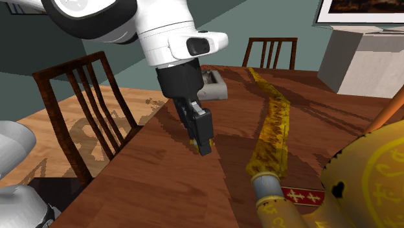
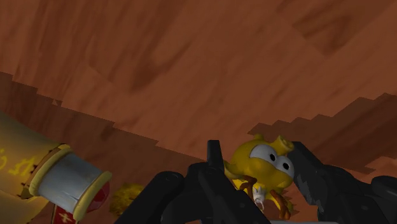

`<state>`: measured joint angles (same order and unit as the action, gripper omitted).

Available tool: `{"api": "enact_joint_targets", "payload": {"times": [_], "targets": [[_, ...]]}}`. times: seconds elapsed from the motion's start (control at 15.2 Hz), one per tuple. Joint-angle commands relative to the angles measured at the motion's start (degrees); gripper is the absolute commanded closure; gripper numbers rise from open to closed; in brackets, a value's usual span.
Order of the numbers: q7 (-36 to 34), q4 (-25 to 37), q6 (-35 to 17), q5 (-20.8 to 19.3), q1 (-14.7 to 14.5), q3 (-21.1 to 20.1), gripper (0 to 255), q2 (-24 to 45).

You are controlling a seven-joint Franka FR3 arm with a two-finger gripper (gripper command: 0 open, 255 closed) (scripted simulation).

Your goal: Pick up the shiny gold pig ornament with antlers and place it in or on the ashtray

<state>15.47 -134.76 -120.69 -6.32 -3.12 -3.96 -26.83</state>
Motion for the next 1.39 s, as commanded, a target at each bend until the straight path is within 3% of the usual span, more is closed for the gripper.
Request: {"api": "enact_joint_targets", "payload": {"times": [0.0,1.32], "targets": [[0.0,0.0,0.0,0.0,0.0,0.0,255,0.0],[1.7,15.0,14.5,0.6,0.0,0.1,255,0.4]]}}
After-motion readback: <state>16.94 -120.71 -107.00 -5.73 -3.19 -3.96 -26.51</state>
